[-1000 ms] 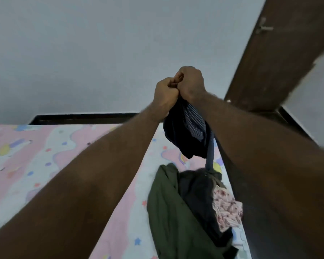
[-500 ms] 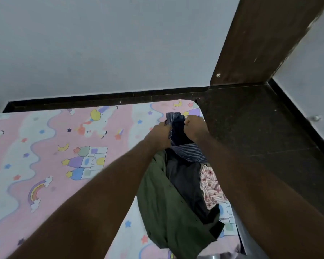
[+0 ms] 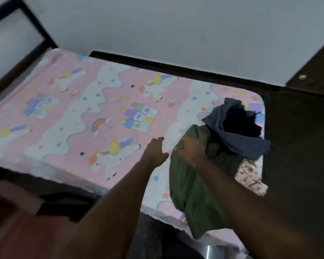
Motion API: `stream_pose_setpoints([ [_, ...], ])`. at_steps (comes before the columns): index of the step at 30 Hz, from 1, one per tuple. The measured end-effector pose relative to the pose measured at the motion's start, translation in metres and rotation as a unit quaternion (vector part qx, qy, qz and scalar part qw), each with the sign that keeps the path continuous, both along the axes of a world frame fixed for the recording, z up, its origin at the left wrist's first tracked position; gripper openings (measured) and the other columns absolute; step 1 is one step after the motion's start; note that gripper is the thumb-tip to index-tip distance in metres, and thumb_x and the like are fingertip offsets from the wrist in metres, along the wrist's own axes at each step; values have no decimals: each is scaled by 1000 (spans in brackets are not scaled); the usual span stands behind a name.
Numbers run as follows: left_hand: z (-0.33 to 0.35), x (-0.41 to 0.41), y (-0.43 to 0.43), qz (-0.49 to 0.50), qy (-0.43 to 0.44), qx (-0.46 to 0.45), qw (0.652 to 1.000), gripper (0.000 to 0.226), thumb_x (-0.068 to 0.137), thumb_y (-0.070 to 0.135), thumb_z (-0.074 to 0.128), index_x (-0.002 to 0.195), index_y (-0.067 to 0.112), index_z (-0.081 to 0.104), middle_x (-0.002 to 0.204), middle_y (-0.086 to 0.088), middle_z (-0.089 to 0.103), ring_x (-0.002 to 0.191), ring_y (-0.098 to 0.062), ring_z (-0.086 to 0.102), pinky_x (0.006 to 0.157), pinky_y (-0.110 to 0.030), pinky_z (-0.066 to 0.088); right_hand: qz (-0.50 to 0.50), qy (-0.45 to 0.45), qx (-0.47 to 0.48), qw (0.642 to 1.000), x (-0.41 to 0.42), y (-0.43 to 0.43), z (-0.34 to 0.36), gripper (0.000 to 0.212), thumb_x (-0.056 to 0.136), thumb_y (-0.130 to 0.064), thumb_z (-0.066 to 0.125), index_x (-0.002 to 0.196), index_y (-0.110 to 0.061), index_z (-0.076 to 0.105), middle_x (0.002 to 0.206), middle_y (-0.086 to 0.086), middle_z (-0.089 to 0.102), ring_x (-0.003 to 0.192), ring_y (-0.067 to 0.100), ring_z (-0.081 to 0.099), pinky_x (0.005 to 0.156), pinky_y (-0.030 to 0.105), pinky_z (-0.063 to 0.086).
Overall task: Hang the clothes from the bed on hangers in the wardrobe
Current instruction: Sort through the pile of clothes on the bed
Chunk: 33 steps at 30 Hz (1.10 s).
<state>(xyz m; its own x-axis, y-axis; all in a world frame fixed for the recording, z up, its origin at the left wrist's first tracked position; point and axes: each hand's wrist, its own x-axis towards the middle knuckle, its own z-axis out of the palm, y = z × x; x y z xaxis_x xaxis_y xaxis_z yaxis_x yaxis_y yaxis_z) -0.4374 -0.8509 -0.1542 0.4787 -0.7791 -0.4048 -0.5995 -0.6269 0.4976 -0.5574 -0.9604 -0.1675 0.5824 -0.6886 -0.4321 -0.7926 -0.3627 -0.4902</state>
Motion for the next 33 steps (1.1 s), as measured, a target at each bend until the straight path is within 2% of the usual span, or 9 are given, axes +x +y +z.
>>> stream_pose_setpoints([
  [3, -3, 6, 69, 68, -6, 18, 997, 73, 90, 28, 65, 150, 13, 26, 146, -15, 38, 135, -29, 38, 109, -36, 32, 21, -14, 38, 999, 15, 56, -9, 57, 90, -43, 61, 136, -13, 47, 130, 8, 55, 124, 27, 51, 103, 38, 42],
  [9, 5, 0, 218, 214, -27, 30, 976, 72, 88, 25, 65, 150, 15, 28, 142, -13, 40, 129, -29, 44, 104, -37, 39, 165, -6, 51, 985, 43, 189, -10, 55, 92, -48, 57, 136, -17, 46, 137, 7, 50, 128, 29, 45, 104, 40, 36],
  [13, 8, -45, 328, 329, -36, 7, 944, 71, 86, 22, 66, 148, 12, 32, 145, -13, 39, 127, -29, 46, 104, -35, 39, 283, -25, 36, 958, 38, 282, 0, 55, 93, -51, 54, 135, -16, 48, 133, 8, 52, 124, 29, 48, 100, 42, 40],
  [16, 3, -98, 413, 410, -44, -4, 911, 70, 87, 23, 67, 147, 9, 34, 146, -13, 40, 132, -29, 41, 107, -34, 36, 354, -52, 33, 933, 16, 356, 9, 49, 91, -51, 56, 124, -14, 54, 122, 9, 58, 117, 31, 54, 95, 43, 46],
  [19, -4, -167, 490, 514, -35, -23, 857, 71, 83, 23, 70, 145, 9, 38, 143, -14, 44, 130, -29, 43, 106, -33, 35, 433, -51, 23, 900, -21, 435, 12, 50, 88, -54, 57, 117, -14, 57, 117, 12, 61, 112, 34, 57, 91, 43, 48],
  [23, 4, -268, 592, 639, -48, -41, 766, 72, 82, 20, 72, 144, 8, 39, 143, -14, 43, 132, -28, 43, 108, -29, 31, 549, -25, 27, 835, -80, 553, 22, 58, 88, -57, 54, 131, -18, 52, 131, 7, 55, 123, 29, 51, 99, 41, 44],
  [25, 13, -312, 637, 685, -73, -43, 723, 71, 83, 20, 71, 145, 9, 38, 143, -12, 42, 132, -27, 42, 109, -27, 29, 604, -32, 28, 796, -104, 604, 32, 57, 90, -57, 53, 131, -18, 50, 132, 6, 53, 124, 27, 49, 99, 40, 43],
  [30, 50, -385, 739, 809, -149, -97, 560, 73, 82, 18, 73, 145, 8, 38, 142, -12, 43, 132, -25, 43, 108, -24, 28, 695, -100, 62, 709, -142, 732, 65, 48, 91, -54, 54, 121, -17, 54, 127, 4, 57, 120, 23, 52, 96, 37, 43],
  [33, 70, -398, 787, 853, -191, -131, 468, 71, 83, 15, 73, 144, 6, 39, 141, -14, 45, 132, -27, 44, 108, -24, 28, 727, -132, 94, 667, -152, 794, 79, 53, 92, -54, 55, 128, -15, 53, 131, 6, 55, 121, 23, 51, 101, 37, 42],
])
